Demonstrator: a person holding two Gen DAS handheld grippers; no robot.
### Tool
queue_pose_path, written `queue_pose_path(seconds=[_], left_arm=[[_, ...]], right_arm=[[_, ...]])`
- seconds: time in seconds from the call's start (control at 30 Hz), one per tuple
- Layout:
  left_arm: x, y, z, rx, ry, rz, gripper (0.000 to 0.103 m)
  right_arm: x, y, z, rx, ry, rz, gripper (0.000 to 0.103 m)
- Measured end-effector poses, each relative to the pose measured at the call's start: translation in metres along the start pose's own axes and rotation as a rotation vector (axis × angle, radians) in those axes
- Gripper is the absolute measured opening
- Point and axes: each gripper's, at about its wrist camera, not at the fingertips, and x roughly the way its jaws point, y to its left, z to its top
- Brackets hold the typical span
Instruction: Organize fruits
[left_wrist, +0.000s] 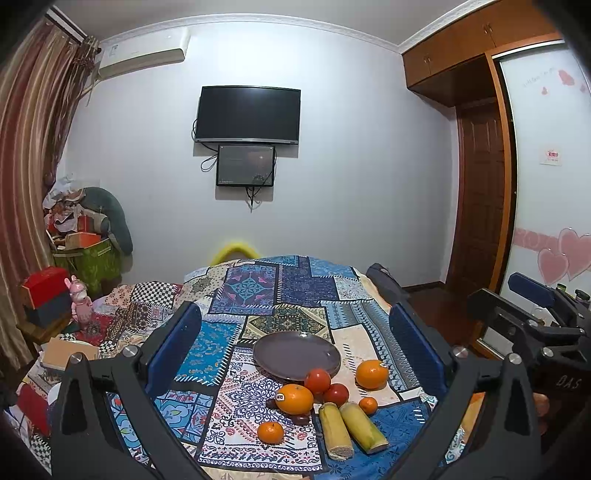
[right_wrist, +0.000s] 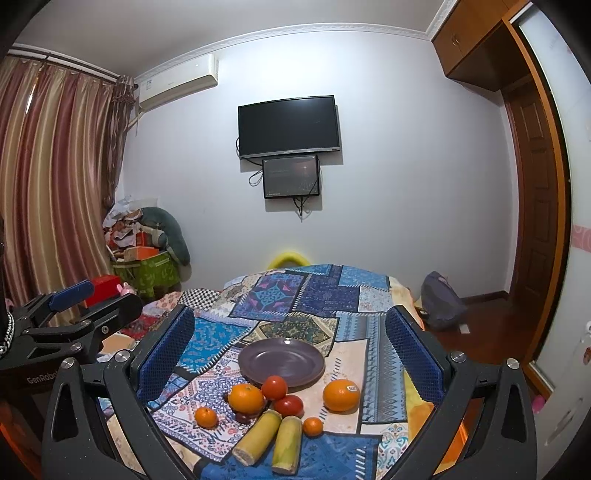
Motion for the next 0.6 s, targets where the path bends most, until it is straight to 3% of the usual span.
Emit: queue_pose_path(seconds=[0.6], left_arm=[[0.0017,0.0015,-0.0017,-0.008,0.003,-0.003,0.103]], right_arm=[[0.0,0.0015,-0.0011,-0.006,-0.003,0.005,0.103]])
